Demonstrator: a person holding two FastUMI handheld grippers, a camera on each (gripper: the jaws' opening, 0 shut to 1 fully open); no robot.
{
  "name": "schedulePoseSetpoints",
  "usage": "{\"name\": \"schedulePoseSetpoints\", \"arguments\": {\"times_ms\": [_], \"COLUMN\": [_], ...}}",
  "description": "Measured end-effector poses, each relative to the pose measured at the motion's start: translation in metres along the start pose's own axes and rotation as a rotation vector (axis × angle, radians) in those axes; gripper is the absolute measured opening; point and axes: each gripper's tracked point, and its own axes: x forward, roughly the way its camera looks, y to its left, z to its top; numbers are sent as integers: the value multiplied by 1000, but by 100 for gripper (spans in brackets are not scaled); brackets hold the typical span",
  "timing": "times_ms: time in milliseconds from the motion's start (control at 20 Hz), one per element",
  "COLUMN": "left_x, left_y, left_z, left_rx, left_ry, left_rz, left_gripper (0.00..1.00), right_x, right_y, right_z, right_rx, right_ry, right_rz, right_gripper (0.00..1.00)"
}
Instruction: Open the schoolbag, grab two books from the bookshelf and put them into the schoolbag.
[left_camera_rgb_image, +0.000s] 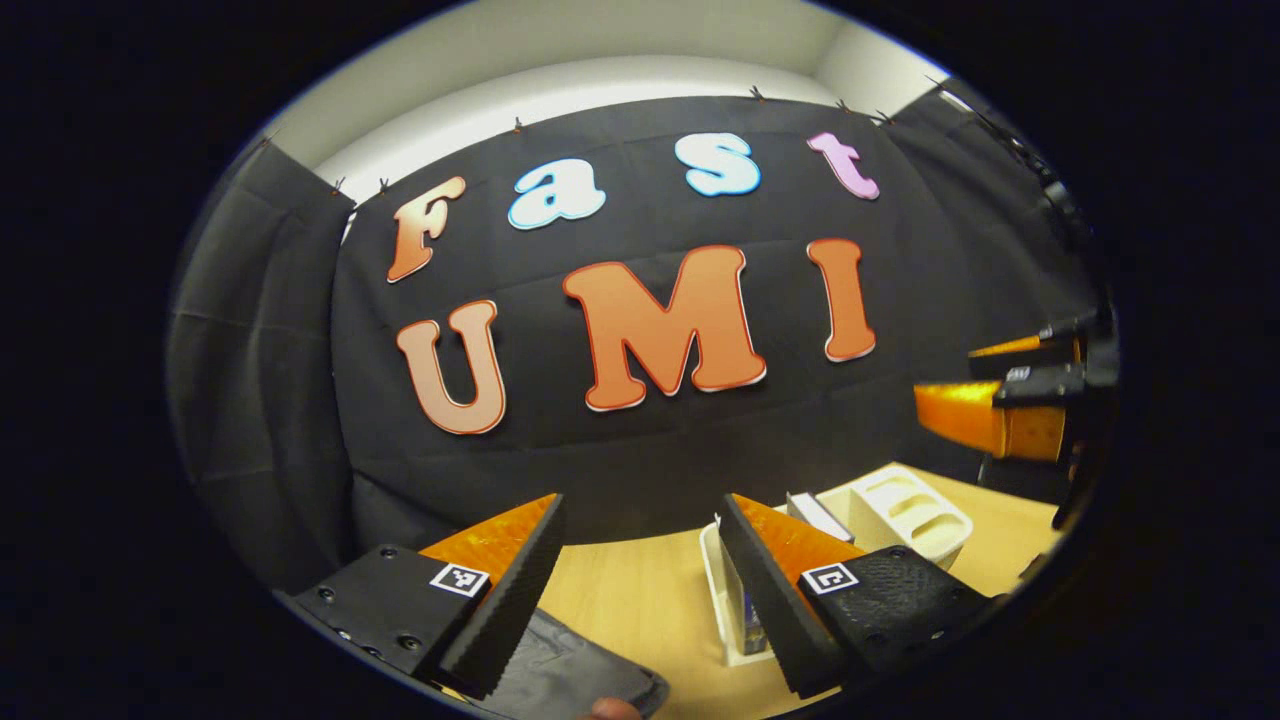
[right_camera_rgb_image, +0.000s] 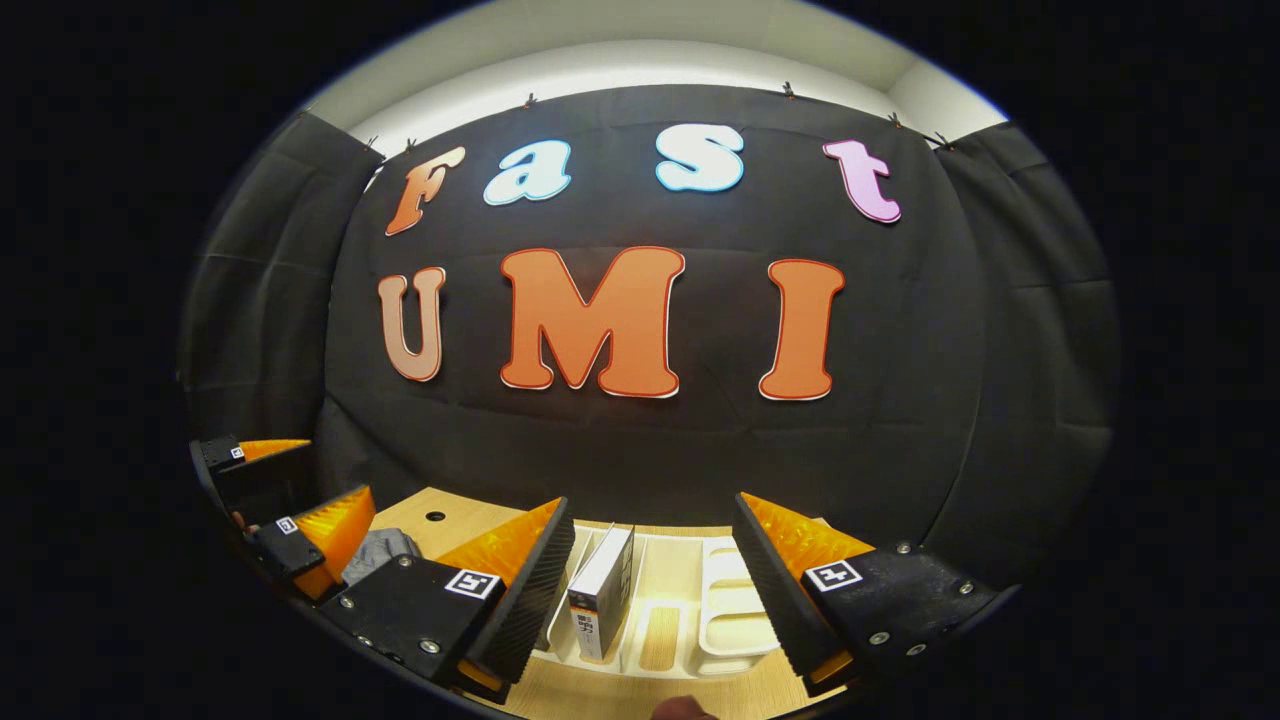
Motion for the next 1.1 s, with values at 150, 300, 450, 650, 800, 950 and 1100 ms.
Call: {"name": "schedulePoseSetpoints", "arguments": {"times_ms": [150, 300, 450, 650, 800, 950, 1100], "left_x": [-8, -15, -26, -36, -52, -64, -74], "left_y": [11, 20, 21, 21, 18, 18, 13], "left_z": [-29, -62, -97, -150, -191, -233, -268], "left_rx": [120, 236, 349, 485, 575, 652, 722], "left_ry": [59, 120, 180, 265, 329, 414, 471], "left_rz": [27, 52, 60, 51, 33, 19, -4], "left_gripper": [98, 98, 97, 97, 97, 97, 97], "right_x": [9, 18, 25, 29, 31, 32, 34], "right_y": [-7, -13, -17, -19, -16, -20, -23], "right_z": [-1, -3, -9, -20, -25, -31, -34], "right_rx": [-9, -15, -34, -43, -43, -52, -40], "right_ry": [-4, -11, -17, 6, 16, 27, 34], "right_rz": [0, 9, 25, 53, 77, 80, 79], "right_gripper": [95, 95, 95, 95, 95, 95, 95]}}
